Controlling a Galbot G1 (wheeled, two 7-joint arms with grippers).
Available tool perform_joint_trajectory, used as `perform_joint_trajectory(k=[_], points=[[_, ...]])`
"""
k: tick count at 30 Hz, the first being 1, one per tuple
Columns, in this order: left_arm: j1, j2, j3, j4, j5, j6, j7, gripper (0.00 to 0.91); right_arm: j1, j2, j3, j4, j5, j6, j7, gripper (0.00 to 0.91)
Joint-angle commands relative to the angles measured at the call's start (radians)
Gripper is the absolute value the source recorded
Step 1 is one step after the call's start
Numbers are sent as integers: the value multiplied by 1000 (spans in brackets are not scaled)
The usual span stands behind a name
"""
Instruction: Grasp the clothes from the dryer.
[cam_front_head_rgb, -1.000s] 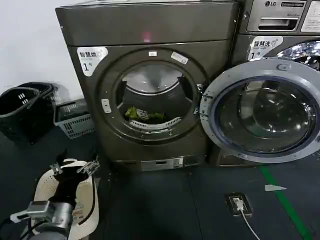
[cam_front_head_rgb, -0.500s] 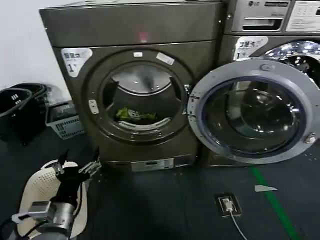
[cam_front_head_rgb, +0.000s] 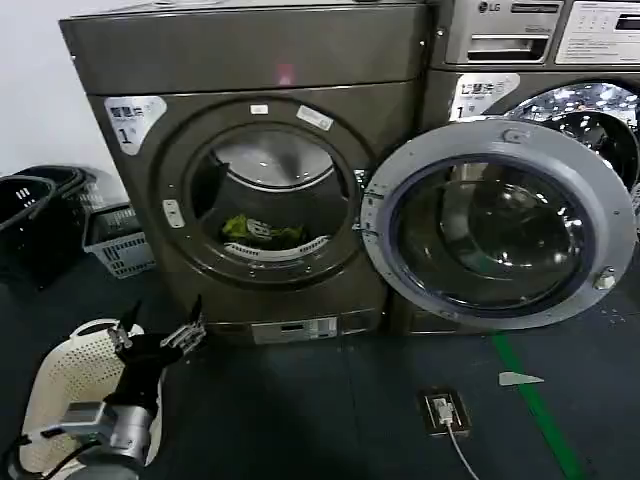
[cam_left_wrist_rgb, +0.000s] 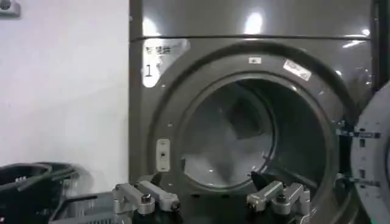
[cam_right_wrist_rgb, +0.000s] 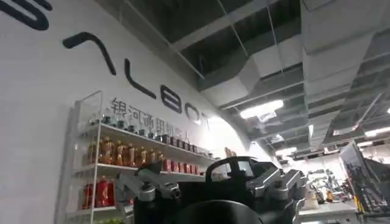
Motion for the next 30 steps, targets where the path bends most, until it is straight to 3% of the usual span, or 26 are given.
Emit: perform_joint_trajectory(k=[1, 11, 30], points=[[1, 0, 2, -2, 0, -2, 1, 907, -4, 3, 2, 9, 2, 2, -1, 907], [7, -2, 4, -15, 3, -6, 8, 907, -3, 3, 6, 7, 31, 45, -12, 907], [3, -6, 15, 13, 13, -18, 33, 907, 9, 3, 2, 10, 45, 46, -46, 907]])
